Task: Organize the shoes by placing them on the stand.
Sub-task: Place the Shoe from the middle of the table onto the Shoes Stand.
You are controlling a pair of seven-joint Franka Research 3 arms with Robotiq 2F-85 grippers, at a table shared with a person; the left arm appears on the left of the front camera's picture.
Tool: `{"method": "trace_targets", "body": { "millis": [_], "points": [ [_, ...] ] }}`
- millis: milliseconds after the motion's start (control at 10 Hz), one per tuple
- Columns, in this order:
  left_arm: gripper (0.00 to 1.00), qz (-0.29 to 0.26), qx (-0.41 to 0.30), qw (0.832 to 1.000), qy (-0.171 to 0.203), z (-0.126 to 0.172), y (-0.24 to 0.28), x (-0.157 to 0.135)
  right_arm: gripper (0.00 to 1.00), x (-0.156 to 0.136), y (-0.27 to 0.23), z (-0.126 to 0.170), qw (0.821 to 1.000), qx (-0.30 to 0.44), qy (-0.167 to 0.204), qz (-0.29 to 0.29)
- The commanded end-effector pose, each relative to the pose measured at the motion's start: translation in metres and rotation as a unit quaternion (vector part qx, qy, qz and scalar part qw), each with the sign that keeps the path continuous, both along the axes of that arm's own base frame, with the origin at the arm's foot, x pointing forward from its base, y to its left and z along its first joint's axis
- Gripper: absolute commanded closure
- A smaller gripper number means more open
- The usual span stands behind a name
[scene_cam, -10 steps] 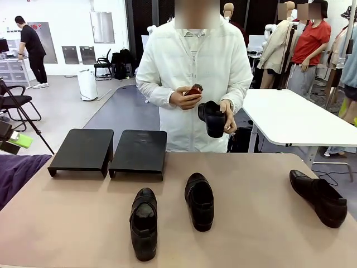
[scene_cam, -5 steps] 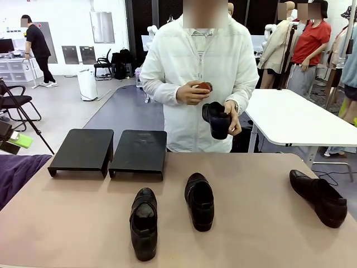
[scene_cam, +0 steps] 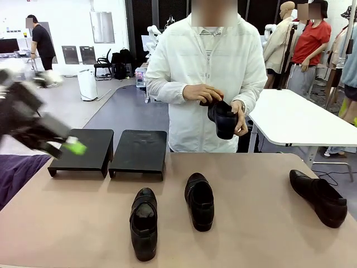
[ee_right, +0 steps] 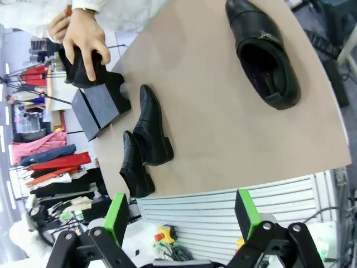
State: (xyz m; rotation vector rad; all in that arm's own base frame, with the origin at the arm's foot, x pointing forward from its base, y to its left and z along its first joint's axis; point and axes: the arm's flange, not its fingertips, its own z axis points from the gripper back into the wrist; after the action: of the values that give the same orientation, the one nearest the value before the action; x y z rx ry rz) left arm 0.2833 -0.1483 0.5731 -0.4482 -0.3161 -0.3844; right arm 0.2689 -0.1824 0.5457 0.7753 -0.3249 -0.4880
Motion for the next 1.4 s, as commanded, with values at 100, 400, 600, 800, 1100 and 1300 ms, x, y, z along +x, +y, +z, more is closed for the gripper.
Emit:
{"method": "trace_targets", "body": {
  "millis": [100,400,600,800,1100,1300],
  "points": [
    [0.00,0.158,0.137,0.957,0.200,-0.019,-0.140,0.026,0.00,0.001,-0.002,0.001,1.000,0.001,-0.009,0.009],
    [0.00,0.256,0.114,0.942,0.183,-0.066,-0.213,0.029,0.00,0.001,-0.002,0.001,1.000,0.001,-0.009,0.009],
    [0.00,0.217,0.130,0.949,0.186,-0.070,-0.201,0.018,0.00,0.001,-0.002,0.001,1.000,0.001,-0.009,0.009],
    [0.00,0.217,0.130,0.949,0.186,-0.070,-0.201,0.018,0.00,0.001,-0.002,0.001,1.000,0.001,-0.009,0.009],
    [0.00,0.258,0.126,0.944,0.164,-0.094,-0.212,0.029,0.00,0.001,-0.002,0.001,1.000,0.001,-0.009,0.009],
    [0.00,0.272,0.129,0.947,0.113,-0.129,-0.206,0.032,0.00,0.001,-0.002,0.001,1.000,0.001,-0.009,0.009]
  ]
}}
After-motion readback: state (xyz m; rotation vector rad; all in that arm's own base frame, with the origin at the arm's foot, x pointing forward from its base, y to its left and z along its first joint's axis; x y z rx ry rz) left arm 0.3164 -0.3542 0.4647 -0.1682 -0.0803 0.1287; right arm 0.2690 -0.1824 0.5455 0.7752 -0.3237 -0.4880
